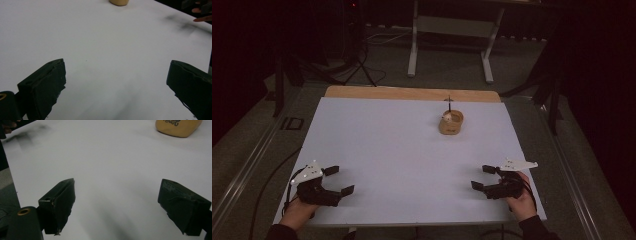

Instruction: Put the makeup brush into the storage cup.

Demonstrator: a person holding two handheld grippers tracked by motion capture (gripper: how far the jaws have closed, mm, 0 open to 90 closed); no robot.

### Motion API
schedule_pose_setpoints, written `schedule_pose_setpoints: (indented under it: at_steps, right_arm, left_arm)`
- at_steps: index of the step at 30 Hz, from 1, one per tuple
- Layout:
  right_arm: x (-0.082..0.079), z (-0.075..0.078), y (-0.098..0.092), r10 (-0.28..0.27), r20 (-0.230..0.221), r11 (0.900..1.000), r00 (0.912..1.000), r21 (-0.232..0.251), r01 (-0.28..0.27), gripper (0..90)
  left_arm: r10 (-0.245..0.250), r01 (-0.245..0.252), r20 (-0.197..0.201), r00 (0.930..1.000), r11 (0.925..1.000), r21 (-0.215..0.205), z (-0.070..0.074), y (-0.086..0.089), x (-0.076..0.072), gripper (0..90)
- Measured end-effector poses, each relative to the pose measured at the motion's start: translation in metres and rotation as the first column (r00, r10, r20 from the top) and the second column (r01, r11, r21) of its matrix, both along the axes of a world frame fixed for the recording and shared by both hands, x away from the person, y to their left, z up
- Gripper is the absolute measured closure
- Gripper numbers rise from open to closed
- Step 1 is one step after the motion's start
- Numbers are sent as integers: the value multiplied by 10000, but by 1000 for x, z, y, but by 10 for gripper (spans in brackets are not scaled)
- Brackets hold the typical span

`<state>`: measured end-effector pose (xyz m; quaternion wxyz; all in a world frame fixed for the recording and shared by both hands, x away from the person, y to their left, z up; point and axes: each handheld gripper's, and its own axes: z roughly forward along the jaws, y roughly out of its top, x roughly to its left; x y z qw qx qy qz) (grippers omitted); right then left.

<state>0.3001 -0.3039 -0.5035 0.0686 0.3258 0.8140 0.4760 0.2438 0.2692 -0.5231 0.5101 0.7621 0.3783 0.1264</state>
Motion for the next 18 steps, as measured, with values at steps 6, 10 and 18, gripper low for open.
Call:
schedule_pose_setpoints:
  at_steps: [6,10,18]
  right_arm:
    - [0,0,1,36,-29,10000,10000,69,-36,144]
    - [0,0,1,66,-51,10000,10000,71,-66,144]
    - [-1,0,1,76,-46,10000,10000,35,-76,144]
  left_arm:
    - [2,-2,-60,10000,10000,18,-1,-1,0,28]
    - [0,0,-78,10000,10000,11,-1,-1,0,28]
    - [-77,77,-69,9999,10000,31,-1,-2,0,28]
